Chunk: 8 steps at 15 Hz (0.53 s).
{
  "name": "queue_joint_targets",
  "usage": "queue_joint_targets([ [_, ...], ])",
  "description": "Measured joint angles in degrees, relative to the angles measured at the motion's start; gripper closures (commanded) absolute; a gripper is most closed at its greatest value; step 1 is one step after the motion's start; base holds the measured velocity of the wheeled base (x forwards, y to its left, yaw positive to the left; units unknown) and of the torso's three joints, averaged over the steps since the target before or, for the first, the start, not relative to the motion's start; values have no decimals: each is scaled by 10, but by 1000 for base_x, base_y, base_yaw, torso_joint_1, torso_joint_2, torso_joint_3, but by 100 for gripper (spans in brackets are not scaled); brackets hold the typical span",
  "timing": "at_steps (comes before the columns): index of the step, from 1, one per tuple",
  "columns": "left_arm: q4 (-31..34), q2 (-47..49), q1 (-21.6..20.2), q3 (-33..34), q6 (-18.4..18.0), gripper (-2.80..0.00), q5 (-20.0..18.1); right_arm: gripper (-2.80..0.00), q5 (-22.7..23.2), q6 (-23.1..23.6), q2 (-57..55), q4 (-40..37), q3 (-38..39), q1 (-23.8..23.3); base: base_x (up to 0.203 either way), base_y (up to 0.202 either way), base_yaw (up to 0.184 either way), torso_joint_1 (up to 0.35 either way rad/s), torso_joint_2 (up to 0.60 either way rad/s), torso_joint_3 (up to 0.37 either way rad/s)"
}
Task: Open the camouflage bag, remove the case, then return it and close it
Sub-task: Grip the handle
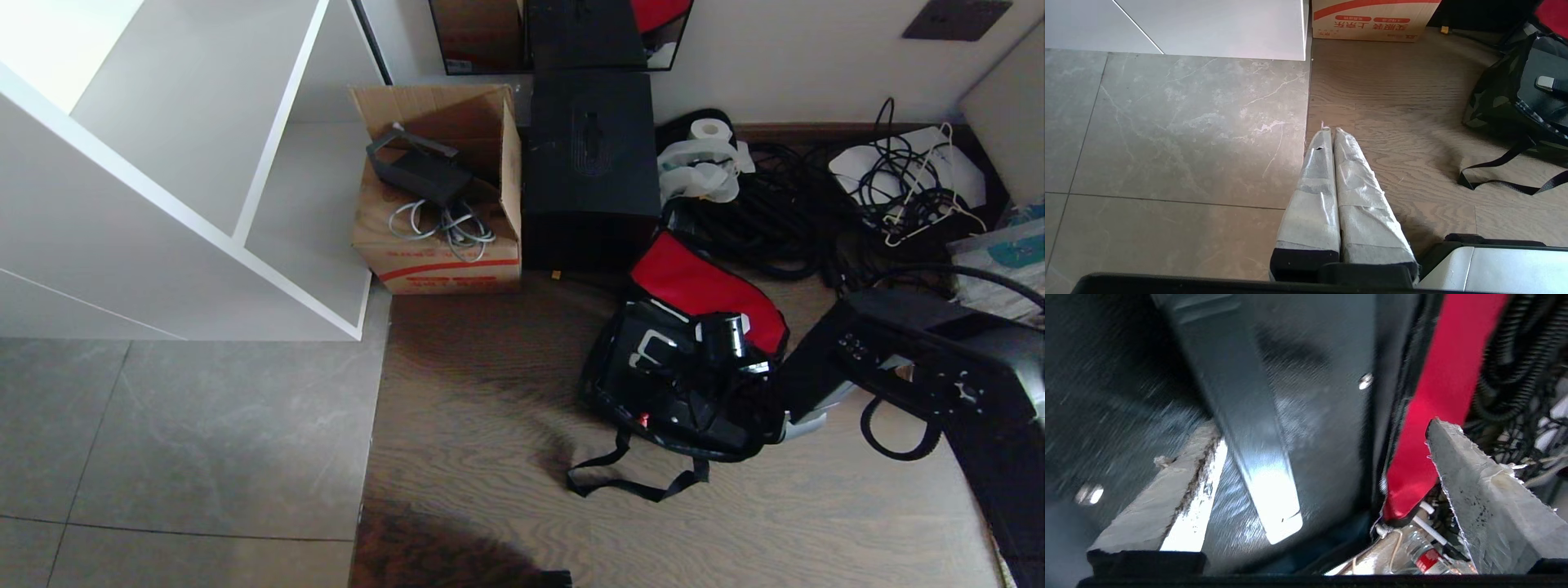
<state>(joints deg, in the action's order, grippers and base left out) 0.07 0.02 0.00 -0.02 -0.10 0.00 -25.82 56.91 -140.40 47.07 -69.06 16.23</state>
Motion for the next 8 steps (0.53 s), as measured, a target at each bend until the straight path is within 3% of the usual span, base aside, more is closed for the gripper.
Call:
queue_joint_targets([
  [3,0,0,0,0,0,0,0,-280,-15,1,-8,43,-16,-6,0,0,0,0,0,0],
  [8,0,0,0,0,0,0,0,-280,-51,1,-17,39,-58,-20,0,0,0,0,0,0],
])
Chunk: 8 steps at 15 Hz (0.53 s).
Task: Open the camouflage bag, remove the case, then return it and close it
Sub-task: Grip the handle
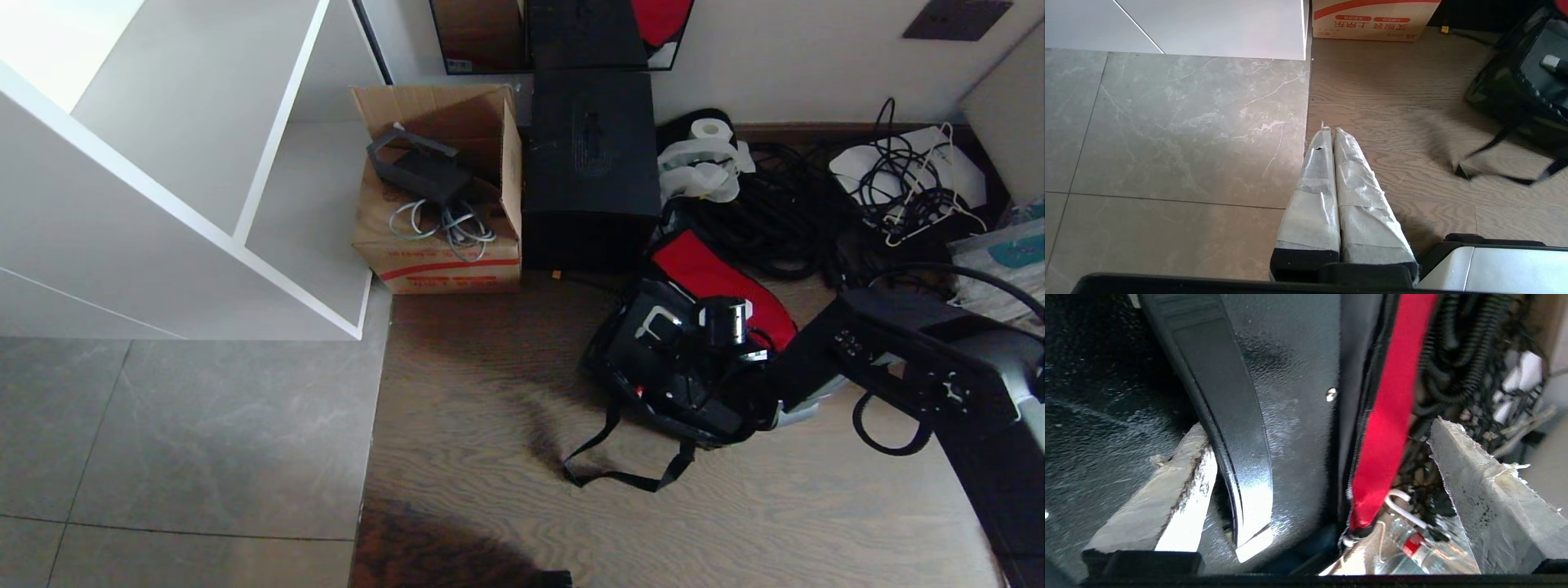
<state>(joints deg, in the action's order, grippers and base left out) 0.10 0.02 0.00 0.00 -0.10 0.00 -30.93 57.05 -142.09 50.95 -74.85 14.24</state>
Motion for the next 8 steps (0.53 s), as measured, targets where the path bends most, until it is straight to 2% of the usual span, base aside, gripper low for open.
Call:
queue_joint_targets([
  [3,0,0,0,0,0,0,0,-280,-11,0,-9,9,-14,-2,0,0,0,0,0,0],
  [4,0,0,0,0,0,0,0,-88,-17,0,-11,10,-14,-2,0,0,0,0,0,0],
  [5,0,0,0,0,0,0,0,0,-18,-2,-14,8,-13,-2,0,0,0,0,0,0],
  [8,0,0,0,0,0,0,0,0,-31,-7,-30,7,-10,-1,0,0,0,0,0,0],
])
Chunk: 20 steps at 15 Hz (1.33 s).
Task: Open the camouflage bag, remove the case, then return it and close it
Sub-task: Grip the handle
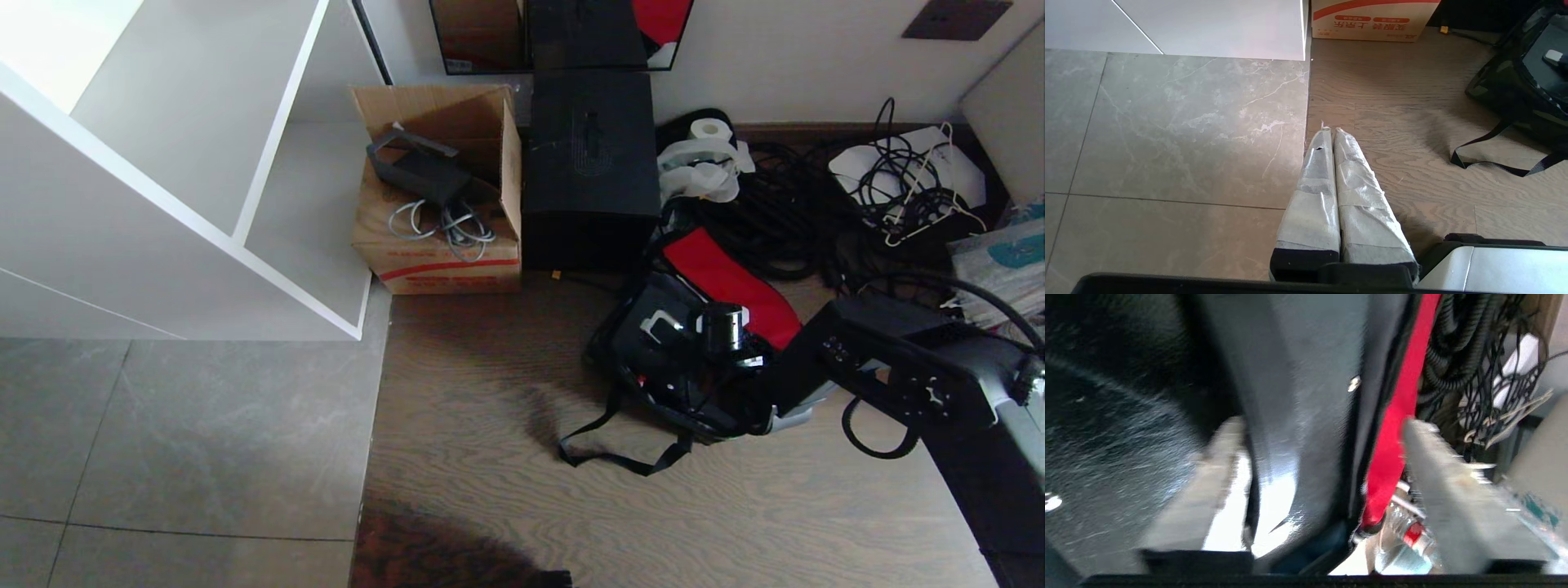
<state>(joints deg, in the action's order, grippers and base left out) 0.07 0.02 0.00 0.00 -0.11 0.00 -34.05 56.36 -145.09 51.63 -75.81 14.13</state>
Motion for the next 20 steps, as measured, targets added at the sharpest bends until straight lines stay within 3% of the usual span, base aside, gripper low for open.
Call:
queue_joint_targets([
  [3,0,0,0,0,0,0,0,0,-58,-3,-27,23,-21,1,0,0,0,0,0,0],
  [9,0,0,0,0,0,0,0,0,-100,-1,-80,87,-25,14,0,0,0,0,0,0],
  [10,0,0,0,0,0,0,0,-280,-102,-3,-86,90,-23,18,0,0,0,0,0,0],
  [15,0,0,0,0,0,0,0,-280,-109,-9,-104,144,24,51,0,0,0,0,0,0],
  [20,0,0,0,0,0,0,0,-280,-144,-2,-113,162,26,74,0,0,0,0,0,0],
])
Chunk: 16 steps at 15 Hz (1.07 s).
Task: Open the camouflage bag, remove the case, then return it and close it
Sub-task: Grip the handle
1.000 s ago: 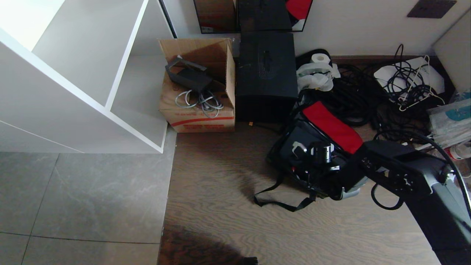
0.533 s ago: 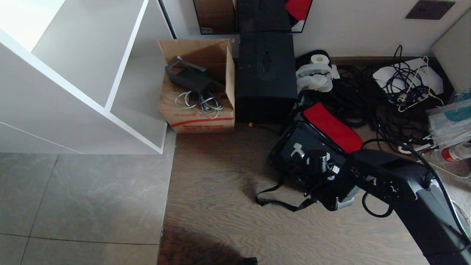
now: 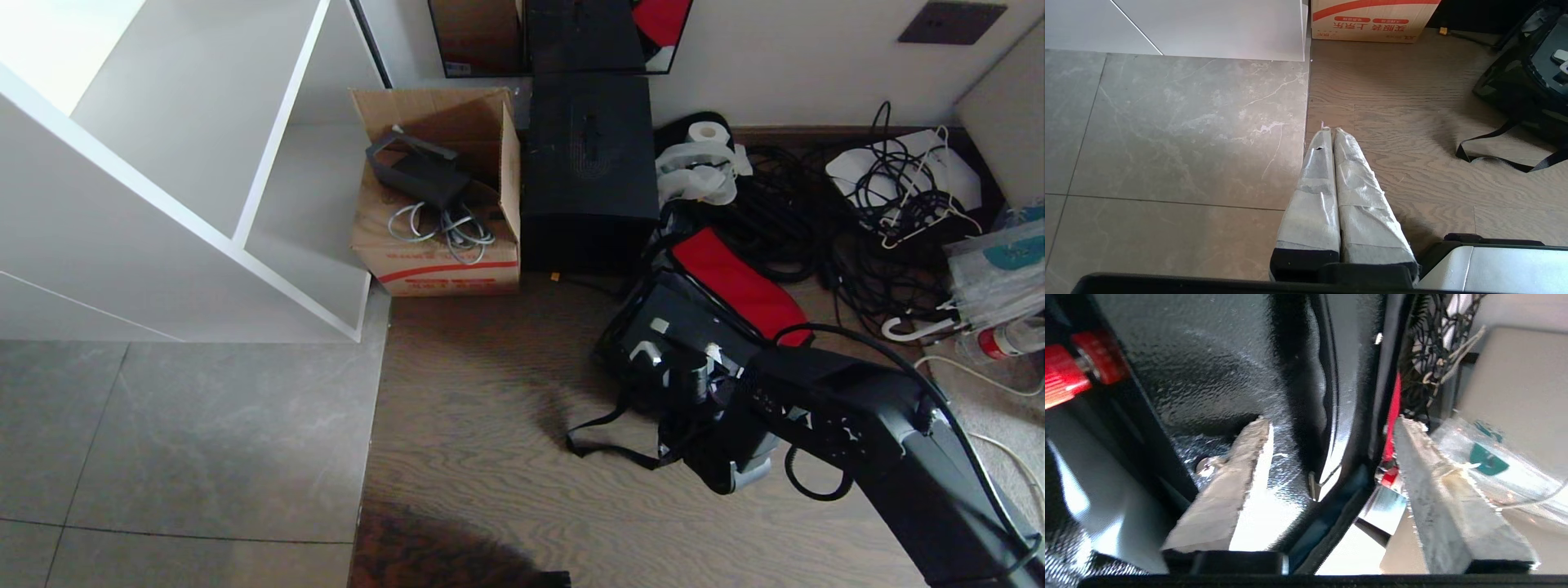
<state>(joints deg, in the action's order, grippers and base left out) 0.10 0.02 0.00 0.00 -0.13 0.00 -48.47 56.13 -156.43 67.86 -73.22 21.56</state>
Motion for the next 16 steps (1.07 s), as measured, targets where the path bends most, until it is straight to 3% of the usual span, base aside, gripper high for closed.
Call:
queue_joint_targets([
  [4,0,0,0,0,0,0,0,-280,-10,19,-6,-5,-24,-14,0,0,0,0,0,0],
  [11,0,0,0,0,1,0,0,-280,-22,52,-27,3,-120,-81,0,0,0,0,0,0],
  [12,0,0,0,0,0,0,0,-93,-27,51,-30,5,-122,-83,0,0,0,0,0,0],
  [13,0,0,0,0,1,0,0,0,-34,51,-31,4,-123,-83,0,0,0,0,0,0],
  [16,0,0,0,0,1,0,0,0,-37,49,-37,2,-124,-83,0,0,0,0,0,0],
])
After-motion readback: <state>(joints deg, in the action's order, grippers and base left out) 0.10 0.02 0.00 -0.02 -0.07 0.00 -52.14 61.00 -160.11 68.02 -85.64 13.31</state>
